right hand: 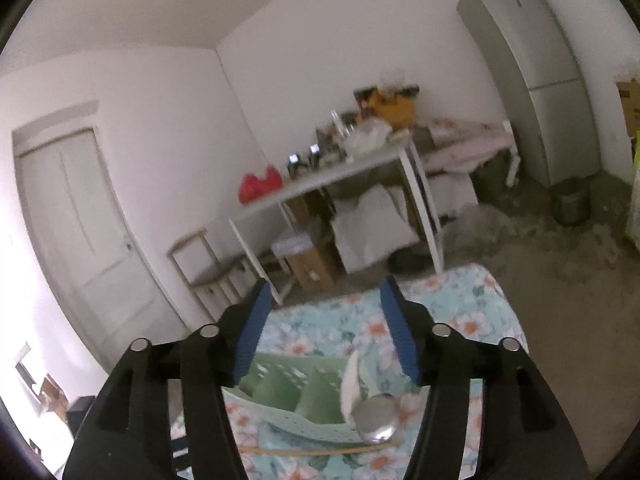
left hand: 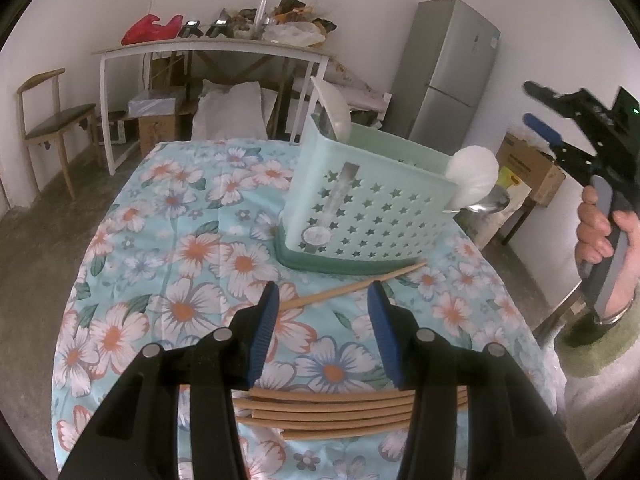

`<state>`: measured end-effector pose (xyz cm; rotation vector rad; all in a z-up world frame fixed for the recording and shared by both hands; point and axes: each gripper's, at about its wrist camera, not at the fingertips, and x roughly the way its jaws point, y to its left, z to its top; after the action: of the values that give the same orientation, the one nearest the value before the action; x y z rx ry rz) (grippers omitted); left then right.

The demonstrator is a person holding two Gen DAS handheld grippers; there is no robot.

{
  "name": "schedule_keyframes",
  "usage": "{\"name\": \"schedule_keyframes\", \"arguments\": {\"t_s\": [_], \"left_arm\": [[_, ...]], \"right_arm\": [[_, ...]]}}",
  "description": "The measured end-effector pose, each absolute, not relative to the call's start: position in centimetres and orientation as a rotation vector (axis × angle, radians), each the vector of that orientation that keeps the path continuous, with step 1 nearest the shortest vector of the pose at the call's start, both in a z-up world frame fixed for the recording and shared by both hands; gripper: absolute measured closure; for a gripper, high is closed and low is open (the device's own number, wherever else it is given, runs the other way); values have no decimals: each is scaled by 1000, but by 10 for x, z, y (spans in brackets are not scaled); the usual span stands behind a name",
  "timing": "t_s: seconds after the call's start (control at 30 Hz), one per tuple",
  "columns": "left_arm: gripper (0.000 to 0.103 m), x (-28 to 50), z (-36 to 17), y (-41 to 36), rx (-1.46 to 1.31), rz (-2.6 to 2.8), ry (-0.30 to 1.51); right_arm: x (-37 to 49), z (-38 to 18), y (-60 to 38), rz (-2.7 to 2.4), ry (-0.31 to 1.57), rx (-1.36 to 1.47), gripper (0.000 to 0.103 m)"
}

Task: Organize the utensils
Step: 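Move both grippers down to the bundle of wooden chopsticks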

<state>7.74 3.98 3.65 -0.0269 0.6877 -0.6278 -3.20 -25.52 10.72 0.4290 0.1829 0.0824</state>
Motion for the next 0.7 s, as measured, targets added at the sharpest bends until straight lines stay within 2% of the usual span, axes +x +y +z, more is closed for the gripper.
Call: {"name": "schedule_keyframes", "arguments": {"t_s": [0.23,0.5,0.7], "left_arm": [[59,65,39,41,-31,-689,686],[59,38,10,47,-72,-825,854],[59,25,-12,48,-102,-817,939]], "right_arm": [[-61,108,-245,154,173,439,43],[-71,65,-221,224,394,405,42],[-68,23,-213,241,540,489,42]]}}
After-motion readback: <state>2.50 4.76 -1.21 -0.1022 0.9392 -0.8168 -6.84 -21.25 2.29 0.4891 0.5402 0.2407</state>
